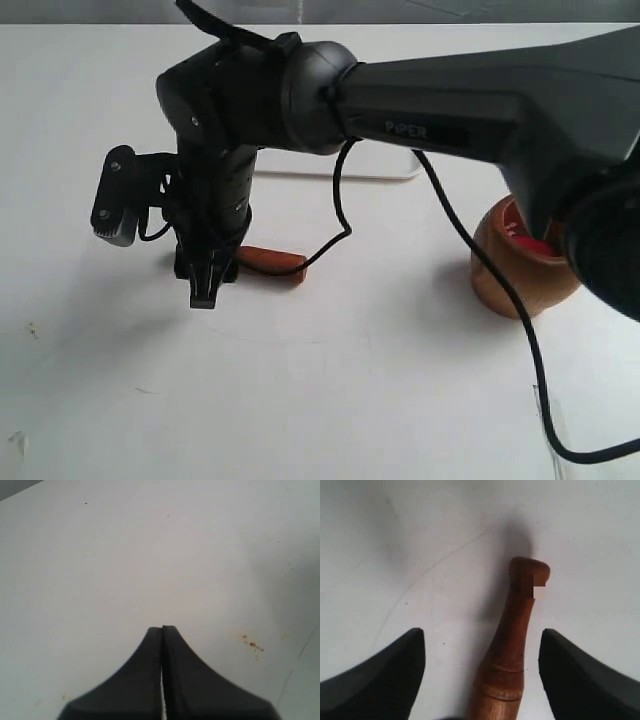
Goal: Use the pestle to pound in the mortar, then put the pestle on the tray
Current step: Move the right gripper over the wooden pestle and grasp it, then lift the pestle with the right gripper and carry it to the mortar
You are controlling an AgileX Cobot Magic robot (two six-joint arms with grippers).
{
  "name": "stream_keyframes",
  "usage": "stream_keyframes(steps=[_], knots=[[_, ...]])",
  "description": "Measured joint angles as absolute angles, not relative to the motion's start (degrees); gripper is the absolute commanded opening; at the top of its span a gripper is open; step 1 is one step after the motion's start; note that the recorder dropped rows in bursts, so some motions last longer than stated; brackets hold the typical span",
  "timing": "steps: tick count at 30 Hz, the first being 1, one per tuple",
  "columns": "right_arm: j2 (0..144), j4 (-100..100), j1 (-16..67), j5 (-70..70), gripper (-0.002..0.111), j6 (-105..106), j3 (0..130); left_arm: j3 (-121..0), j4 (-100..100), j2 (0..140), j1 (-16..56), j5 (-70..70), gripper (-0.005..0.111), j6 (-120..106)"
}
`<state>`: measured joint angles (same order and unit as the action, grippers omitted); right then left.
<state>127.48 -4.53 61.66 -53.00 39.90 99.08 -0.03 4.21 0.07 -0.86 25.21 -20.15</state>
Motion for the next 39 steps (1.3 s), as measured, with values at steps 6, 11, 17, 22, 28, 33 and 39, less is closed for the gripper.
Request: stream_keyframes(steps=[6, 11, 17, 22, 28, 33, 39], knots=[[128.4, -1.4, 61.7, -49.1, 0.057, 36.3, 99.1, 0.0, 4.2, 0.1, -0.9, 25.2, 0.0, -20.1], [128.5, -0.6, 61.7, -47.4, 0.053, 35.5, 99.1, 0.0, 4.2, 0.1, -0.9, 25.2, 0.0, -20.1], [128.5, -0.4, 61.5, -46.9, 0.053, 34.0, 99.1, 0.0, 4.2, 0.1, -0.9, 25.2, 0.0, -20.1], [128.5, -0.3, 61.5, -46.6, 0.053, 31.3, 99.1, 0.0, 4.2, 0.1, -0.9, 25.2, 0.0, -20.1], [128.5, 0.0, 61.5, -46.6, 0.053, 28.7, 99.1, 0.0, 4.2, 0.1, -0.9, 25.2, 0.0, -20.1], [128.5, 0.6, 61.5, -47.8, 0.053, 28.5, 99.1, 0.0, 4.2, 0.1, -0.9, 25.2, 0.0, -20.1], [130.7, 3.8, 61.3, -47.2, 0.053, 28.5, 98.2, 0.0, 4.2, 0.1, -0.9, 25.2, 0.0, -20.1]])
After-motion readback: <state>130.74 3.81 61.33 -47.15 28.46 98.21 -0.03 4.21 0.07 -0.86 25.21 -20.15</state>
